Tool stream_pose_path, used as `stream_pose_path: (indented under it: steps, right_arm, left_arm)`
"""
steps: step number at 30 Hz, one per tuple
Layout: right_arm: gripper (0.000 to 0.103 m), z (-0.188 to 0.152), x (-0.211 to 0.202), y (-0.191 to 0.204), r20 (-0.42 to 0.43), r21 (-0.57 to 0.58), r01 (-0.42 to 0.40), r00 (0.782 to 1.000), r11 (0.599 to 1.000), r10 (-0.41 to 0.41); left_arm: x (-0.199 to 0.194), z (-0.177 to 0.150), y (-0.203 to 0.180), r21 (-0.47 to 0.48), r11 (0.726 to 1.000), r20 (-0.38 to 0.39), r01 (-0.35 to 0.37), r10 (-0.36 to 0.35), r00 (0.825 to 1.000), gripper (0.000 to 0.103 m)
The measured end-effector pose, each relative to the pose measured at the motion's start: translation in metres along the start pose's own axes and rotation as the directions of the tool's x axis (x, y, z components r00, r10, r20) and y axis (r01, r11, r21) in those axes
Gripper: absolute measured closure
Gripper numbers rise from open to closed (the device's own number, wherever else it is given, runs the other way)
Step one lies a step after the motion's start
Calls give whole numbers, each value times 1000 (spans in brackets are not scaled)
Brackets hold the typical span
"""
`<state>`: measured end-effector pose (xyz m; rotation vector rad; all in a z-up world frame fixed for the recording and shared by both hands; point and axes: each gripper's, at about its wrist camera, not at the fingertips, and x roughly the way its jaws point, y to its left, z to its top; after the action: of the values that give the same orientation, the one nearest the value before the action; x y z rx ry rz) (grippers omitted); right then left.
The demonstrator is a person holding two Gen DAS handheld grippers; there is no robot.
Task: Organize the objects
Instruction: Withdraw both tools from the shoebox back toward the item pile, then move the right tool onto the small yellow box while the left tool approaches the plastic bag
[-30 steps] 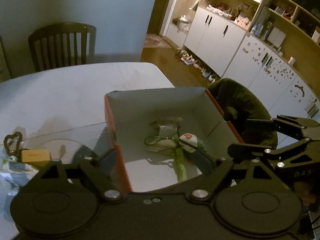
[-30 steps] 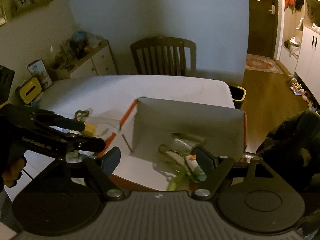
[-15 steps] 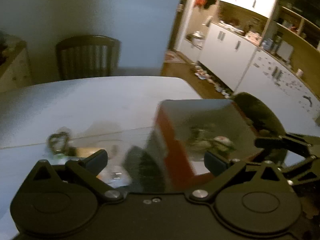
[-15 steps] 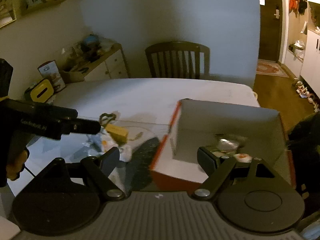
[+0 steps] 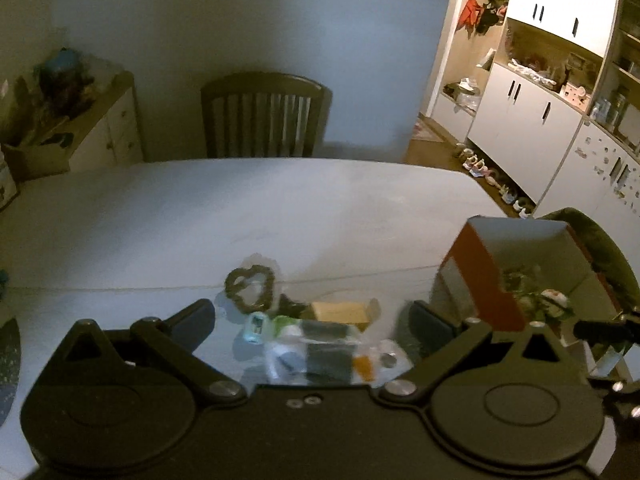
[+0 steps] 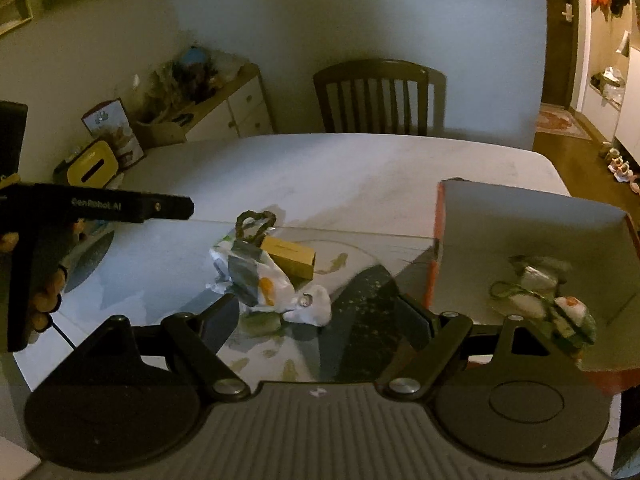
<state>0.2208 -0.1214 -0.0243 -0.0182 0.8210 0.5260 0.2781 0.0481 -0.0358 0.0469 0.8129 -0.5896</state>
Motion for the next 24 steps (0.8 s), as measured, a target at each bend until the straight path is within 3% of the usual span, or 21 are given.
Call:
stream_pose_path:
  steps: [6,17,21,24]
  right_arm:
    - [18,23,33,7,-39,10,30,999,999,-30]
    - [18,58,120,12,-156,46,101,983,994,-93]
    - [18,65,150,9,-200,73,103,976,992,-87]
    - [18,69,165,13,-216,26,105,972,994,-97]
  left_arm:
    - [28,-20,25,-48,999,-59,16,-19,998,0]
    - [61,-46,35,-111,993,-59,47,-53,997,1]
    - [71,-50,27,-75,996,-55,54,-59,997,1]
    - [76,-51,25,-49,997,-37,60,-62,997,4]
